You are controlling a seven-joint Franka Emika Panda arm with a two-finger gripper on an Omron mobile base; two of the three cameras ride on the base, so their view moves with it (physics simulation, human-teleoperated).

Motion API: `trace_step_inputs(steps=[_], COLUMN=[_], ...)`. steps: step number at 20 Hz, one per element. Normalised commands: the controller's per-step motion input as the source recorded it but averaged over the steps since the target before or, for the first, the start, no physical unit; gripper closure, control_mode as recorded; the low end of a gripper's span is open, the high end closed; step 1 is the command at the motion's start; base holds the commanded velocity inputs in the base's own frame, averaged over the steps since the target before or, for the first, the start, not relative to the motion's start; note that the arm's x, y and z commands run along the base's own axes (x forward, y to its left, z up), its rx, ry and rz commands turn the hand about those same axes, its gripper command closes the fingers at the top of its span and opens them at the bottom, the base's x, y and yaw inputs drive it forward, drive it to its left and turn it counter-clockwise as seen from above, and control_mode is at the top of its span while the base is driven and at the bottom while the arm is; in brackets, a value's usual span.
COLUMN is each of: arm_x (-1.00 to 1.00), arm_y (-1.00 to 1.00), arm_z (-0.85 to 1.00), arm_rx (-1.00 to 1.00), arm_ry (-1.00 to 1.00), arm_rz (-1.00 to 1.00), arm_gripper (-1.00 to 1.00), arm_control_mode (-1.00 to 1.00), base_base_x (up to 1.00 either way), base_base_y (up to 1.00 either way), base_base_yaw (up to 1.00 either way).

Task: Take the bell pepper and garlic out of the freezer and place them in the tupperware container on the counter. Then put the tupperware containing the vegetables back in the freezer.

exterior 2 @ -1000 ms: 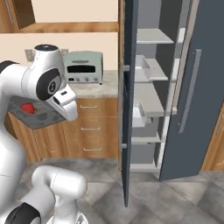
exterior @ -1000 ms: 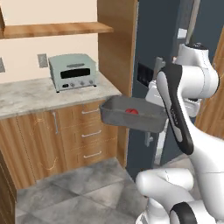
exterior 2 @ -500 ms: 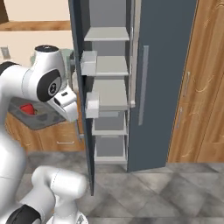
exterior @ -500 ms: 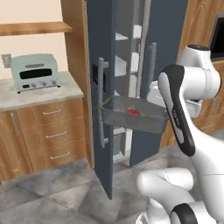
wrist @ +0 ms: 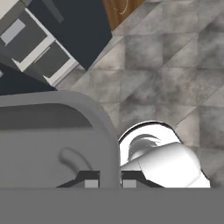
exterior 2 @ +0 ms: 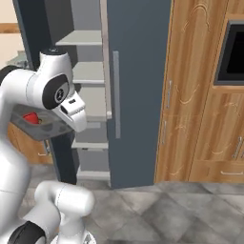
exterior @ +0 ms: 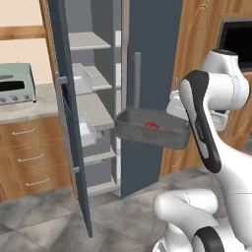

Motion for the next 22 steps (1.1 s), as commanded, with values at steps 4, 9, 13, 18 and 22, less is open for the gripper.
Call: trace_step_inputs(steps=[4, 9, 13, 18, 22], arm_x=[0.00, 0.00, 0.00, 0.00, 0.00], arm_y=[0.00, 0.00, 0.00, 0.00, 0.00], arm_z=[0.00, 0.00, 0.00, 0.00, 0.00], arm_rx=[0.00, 0.00, 0.00, 0.00, 0.00], arm_ry=[0.00, 0.00, 0.00, 0.00, 0.00], arm_rz=[0.00, 0.00, 0.00, 0.00, 0.00], arm_gripper=[1.00, 1.00, 1.00, 1.00, 1.00], arm_control_mode=[1.00, 1.00, 1.00, 1.00, 1.00], base_base_x=[0.66, 0.70, 0.73, 0.78, 0.66], base_base_y=[-0.47, -0.33, -0.18, -0.16, -0.34], base_base_yaw=[0.17, 0.15, 0.19, 0.22, 0.23])
